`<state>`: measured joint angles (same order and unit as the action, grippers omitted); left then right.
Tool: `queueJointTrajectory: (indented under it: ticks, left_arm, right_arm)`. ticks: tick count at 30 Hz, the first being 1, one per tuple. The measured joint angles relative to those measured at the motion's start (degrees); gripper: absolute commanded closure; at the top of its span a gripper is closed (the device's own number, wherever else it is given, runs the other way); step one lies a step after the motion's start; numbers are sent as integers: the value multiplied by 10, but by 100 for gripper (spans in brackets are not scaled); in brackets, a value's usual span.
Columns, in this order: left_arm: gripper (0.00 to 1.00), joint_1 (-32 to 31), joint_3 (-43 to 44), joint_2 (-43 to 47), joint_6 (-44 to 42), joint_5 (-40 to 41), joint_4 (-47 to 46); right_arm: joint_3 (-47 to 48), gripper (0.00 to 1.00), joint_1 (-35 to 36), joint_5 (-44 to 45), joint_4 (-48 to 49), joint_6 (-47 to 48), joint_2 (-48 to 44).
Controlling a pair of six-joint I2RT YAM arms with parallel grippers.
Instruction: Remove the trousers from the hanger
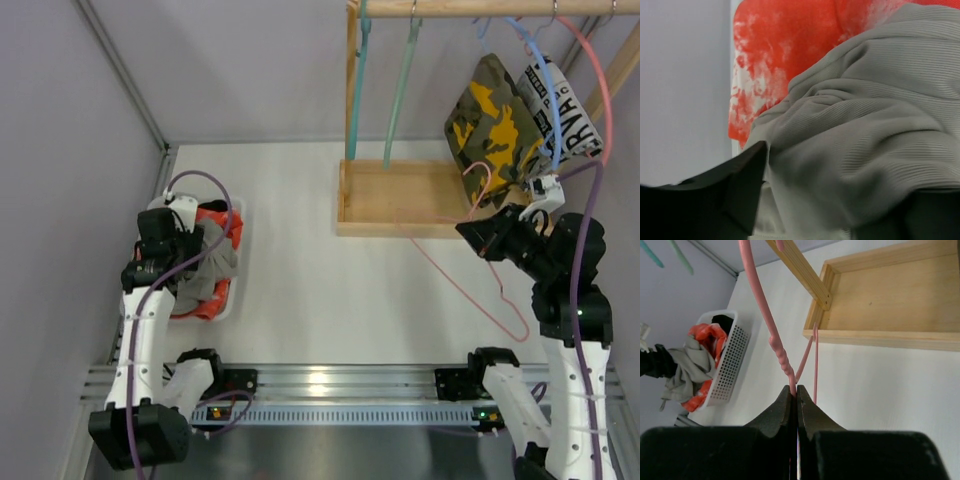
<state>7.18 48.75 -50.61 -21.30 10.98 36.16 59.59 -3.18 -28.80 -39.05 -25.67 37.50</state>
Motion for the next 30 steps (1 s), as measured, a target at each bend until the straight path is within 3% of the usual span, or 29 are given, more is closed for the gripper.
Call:
queueJointTrajectory:
  ticks: [1, 3, 12, 18, 22, 30]
  left_arm:
    - [11, 1, 12, -12, 6, -7, 11]
    - [2, 1, 44, -34, 16, -23, 41]
    - [2, 2, 276, -63, 25, -118, 195]
    - [2, 2, 298, -61, -3, -143, 293]
    - [2, 2, 295, -34, -12, -205, 331]
    - [2, 2, 391, -8, 13, -360, 340]
  right_arm:
    - [10, 100, 0, -4, -3, 0, 0]
    - [36, 100, 0, -15, -11, 2, 2]
    - [123, 100, 0, -42, -31, 7, 10]
    - [125, 100, 0, -48, -45, 7, 25]
    - [134, 100, 0, -57, -47, 5, 40]
    - [285, 100, 0, -49, -44, 0, 127]
